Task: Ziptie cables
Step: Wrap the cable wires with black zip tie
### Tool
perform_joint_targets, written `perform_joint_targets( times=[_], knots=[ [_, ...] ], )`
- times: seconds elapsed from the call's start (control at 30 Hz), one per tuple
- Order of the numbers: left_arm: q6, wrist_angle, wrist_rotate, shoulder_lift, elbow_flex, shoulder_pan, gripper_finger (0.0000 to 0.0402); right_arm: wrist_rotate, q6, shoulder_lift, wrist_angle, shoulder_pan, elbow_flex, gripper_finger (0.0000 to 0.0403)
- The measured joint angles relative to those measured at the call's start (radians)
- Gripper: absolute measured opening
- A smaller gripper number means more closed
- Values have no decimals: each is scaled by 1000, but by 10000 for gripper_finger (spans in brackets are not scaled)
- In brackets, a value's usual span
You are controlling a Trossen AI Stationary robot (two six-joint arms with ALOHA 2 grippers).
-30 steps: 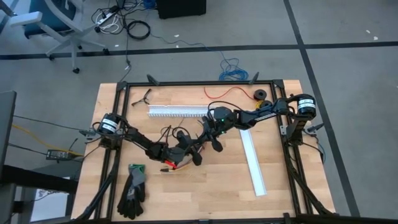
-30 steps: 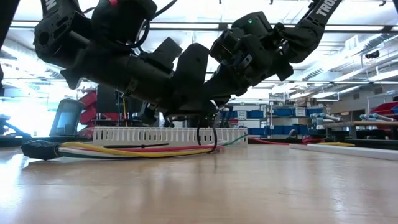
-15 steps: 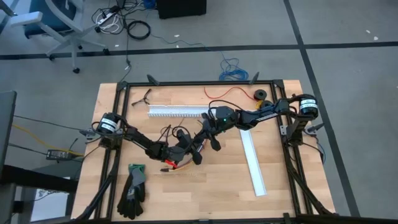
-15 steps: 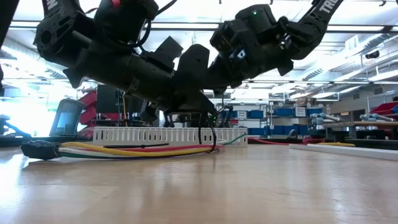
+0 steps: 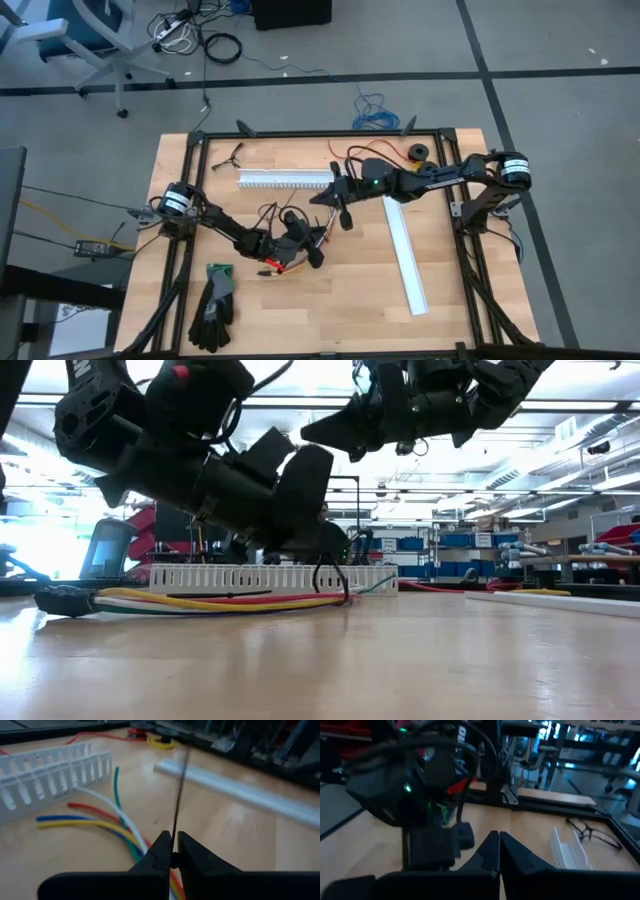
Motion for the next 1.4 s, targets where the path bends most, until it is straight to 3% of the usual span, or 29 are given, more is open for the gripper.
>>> perform_joint_targets(
  times=[0.13,0.33,0.43,0.63,0.73,0.9,1.03,1.17,1.4],
  knots=[
    [-13,8,-3,25,0,0,23,-2,10,-62,-91,-8,-2,0],
    [-7,39,-3,25,0,1,23,29,25,-142,-463,-43,-5,0],
    [31,87,-6,24,1,1,23,55,72,-142,-497,-19,-21,0],
    [80,99,-18,24,1,1,23,449,137,-136,-456,111,-108,0],
    [84,100,-19,24,1,1,23,526,197,-136,-357,165,-164,0],
    [88,102,-19,24,1,1,28,543,262,-136,-75,198,-254,1],
    [95,104,-20,24,1,1,27,531,257,-136,-47,201,-271,14],
    [111,123,-12,23,1,1,23,466,218,-89,-12,201,-269,47],
    [110,123,1,23,4,1,23,394,115,49,210,201,-270,108]
  ],
)
